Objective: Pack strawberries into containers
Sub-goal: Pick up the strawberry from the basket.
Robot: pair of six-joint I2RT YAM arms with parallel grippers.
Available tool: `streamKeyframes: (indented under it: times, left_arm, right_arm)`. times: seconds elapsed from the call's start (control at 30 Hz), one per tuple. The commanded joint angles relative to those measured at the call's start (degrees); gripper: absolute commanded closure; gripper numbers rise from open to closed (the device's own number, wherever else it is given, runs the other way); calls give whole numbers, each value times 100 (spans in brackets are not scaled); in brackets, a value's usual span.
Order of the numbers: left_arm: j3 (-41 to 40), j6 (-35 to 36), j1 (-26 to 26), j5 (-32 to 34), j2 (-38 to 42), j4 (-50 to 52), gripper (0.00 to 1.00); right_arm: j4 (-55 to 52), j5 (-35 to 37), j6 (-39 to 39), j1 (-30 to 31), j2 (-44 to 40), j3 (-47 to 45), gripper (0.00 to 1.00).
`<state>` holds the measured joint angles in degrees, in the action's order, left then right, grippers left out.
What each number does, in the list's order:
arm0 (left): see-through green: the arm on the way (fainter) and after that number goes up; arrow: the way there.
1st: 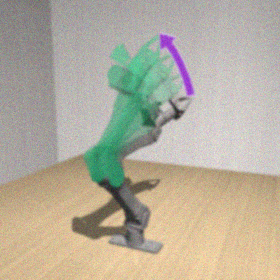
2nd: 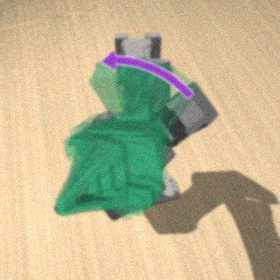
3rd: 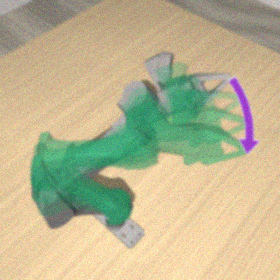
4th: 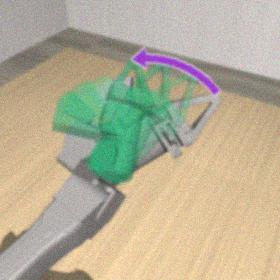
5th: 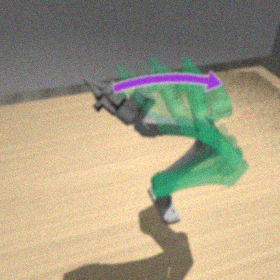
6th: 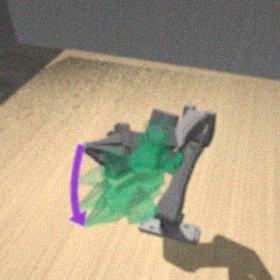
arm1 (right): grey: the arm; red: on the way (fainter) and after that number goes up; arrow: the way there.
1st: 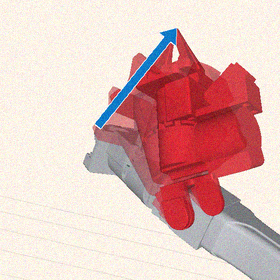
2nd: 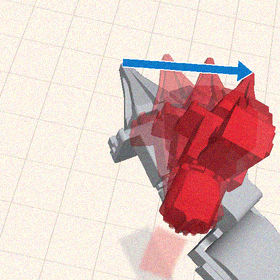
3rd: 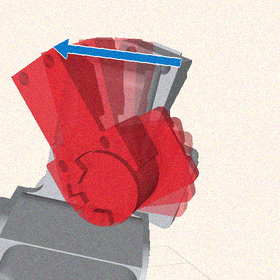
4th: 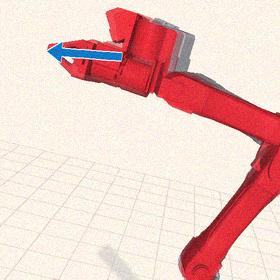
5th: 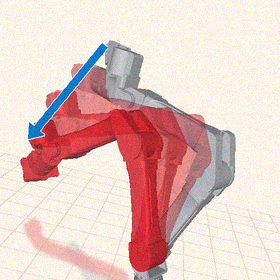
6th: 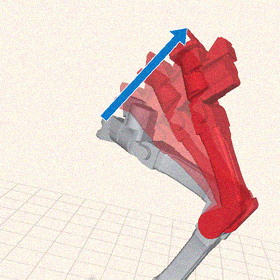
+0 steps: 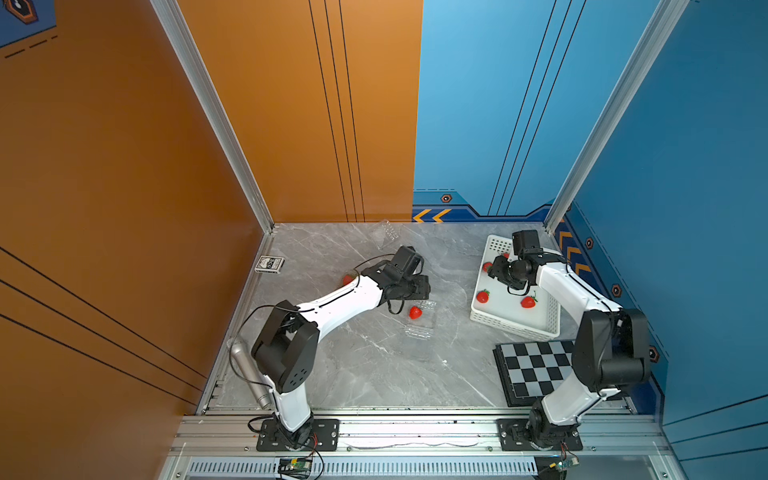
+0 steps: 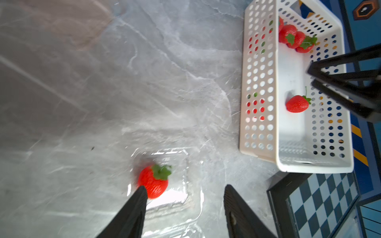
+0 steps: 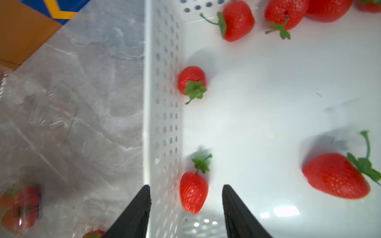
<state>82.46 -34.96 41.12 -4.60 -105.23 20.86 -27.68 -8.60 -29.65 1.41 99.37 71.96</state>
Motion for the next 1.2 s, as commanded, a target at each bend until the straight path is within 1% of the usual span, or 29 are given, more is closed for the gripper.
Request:
streamKeyframes:
  times: [0.0, 0.1, 0.2, 0.33, 0.4, 0.43, 0.5, 0.63, 0.87, 1.0, 1.17]
  left_arm:
    - [693, 202, 175, -205, -541, 301, 39]
    - [1167, 235, 250, -319, -910, 399, 40]
    - [1381, 230, 290, -394, -1112, 427, 39]
    - [1474, 214, 293, -451, -1215, 445, 40]
    - [1497, 226, 289, -452, -1219, 460, 40]
    - [1502, 226, 290, -448, -1219, 465, 40]
    - [1486, 226, 273, -446, -1203, 469, 40]
    - [1453, 226, 249, -445, -1164, 471, 40]
    - [1363, 225, 245, -436, -1110, 467, 41]
    - [1343, 225, 241, -445, -1096, 464, 41]
    - [1308, 217, 243, -443, -1061, 463, 41]
  right_arm:
    - [413, -338, -171, -157, 623, 406, 42]
    - [520, -396, -270, -300, 1133, 750, 43]
    - [652, -576, -389, -424, 1498, 962, 43]
    - [867, -812, -604, -524, 1865, 1120, 41]
    - [1064, -1043, -754, -566, 1905, 1132, 39]
    - [1207, -1156, -854, -588, 2094, 1097, 40]
    - [1331, -1228, -939, -576, 2145, 1082, 39]
    - [1842, -1607, -1261, -607, 2283, 1001, 39]
    - [2151, -1497, -1480, -602, 2310, 964, 38]
    - [2528, -1622, -1813, -628, 2484, 950, 38]
    - [2977, -1482, -2132, -624, 2599, 873, 39]
